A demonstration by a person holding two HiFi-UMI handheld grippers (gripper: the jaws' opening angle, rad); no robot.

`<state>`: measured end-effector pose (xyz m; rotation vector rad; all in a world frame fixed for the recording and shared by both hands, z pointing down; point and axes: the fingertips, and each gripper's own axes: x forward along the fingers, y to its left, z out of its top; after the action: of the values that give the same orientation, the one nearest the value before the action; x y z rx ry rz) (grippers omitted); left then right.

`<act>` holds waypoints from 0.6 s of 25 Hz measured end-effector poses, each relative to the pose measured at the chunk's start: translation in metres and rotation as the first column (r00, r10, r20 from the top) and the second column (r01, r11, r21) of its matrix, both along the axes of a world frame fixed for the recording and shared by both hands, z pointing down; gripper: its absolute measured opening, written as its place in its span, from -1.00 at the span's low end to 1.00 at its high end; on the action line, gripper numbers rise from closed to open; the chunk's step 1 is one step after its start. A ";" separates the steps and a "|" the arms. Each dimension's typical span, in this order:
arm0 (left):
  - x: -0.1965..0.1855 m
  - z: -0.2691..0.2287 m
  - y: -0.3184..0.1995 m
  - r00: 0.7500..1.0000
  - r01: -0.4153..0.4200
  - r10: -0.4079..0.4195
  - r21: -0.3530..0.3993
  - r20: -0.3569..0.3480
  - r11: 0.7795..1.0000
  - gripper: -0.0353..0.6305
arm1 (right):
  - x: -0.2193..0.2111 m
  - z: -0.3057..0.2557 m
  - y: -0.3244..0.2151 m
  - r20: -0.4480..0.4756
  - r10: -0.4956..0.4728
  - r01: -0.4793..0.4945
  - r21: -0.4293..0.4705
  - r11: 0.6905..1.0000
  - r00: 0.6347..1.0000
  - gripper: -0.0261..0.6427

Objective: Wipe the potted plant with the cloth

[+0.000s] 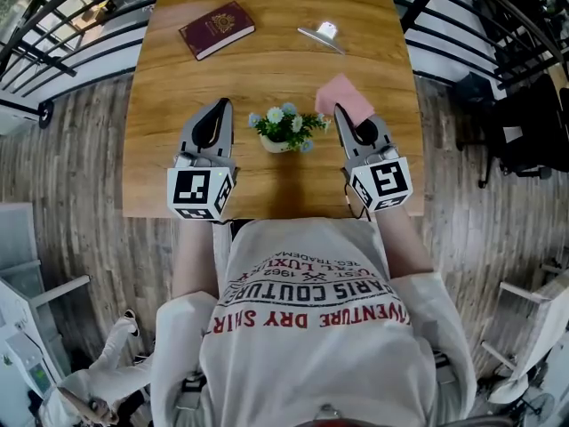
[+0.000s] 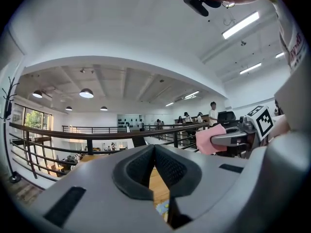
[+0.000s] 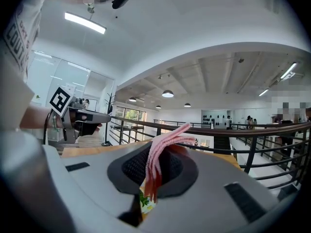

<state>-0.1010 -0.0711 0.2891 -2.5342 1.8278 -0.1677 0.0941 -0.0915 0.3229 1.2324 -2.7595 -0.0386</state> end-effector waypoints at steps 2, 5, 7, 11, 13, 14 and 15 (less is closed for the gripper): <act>0.002 0.002 0.001 1.000 -0.013 0.013 -0.007 0.007 1.000 -0.84 | 0.000 0.001 0.001 -0.006 0.000 0.000 0.001 1.000 1.000 -0.82; 0.007 0.004 0.005 0.999 -0.040 0.040 -0.012 0.005 0.999 -0.84 | 0.001 0.001 0.002 -0.015 0.000 0.001 0.005 1.000 1.000 -0.82; 0.010 0.004 0.009 0.999 -0.048 0.048 -0.010 0.004 0.999 -0.84 | 0.001 0.001 0.004 -0.014 0.000 0.000 0.007 1.000 1.000 -0.82; 0.011 0.002 0.011 0.999 -0.045 0.045 -0.010 0.015 0.999 -0.84 | -0.001 -0.001 0.005 -0.007 0.000 0.000 0.009 1.000 1.000 -0.82; 0.010 0.002 0.011 0.999 -0.042 0.042 -0.012 0.017 0.999 -0.84 | -0.002 -0.001 0.005 -0.004 0.001 -0.001 0.009 1.000 1.000 -0.82; 0.010 0.002 0.011 0.999 -0.041 0.041 -0.014 0.017 0.999 -0.84 | -0.002 -0.001 0.006 -0.003 0.002 -0.002 0.009 1.000 1.000 -0.82; 0.010 0.003 0.012 0.999 -0.040 0.041 -0.017 0.018 0.999 -0.84 | -0.003 0.000 0.006 -0.002 0.004 -0.004 0.010 1.000 1.000 -0.82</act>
<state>-0.0907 -0.0592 0.2920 -2.5696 1.7748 -0.2056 0.0915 -0.0851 0.3224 1.2396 -2.7581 -0.0534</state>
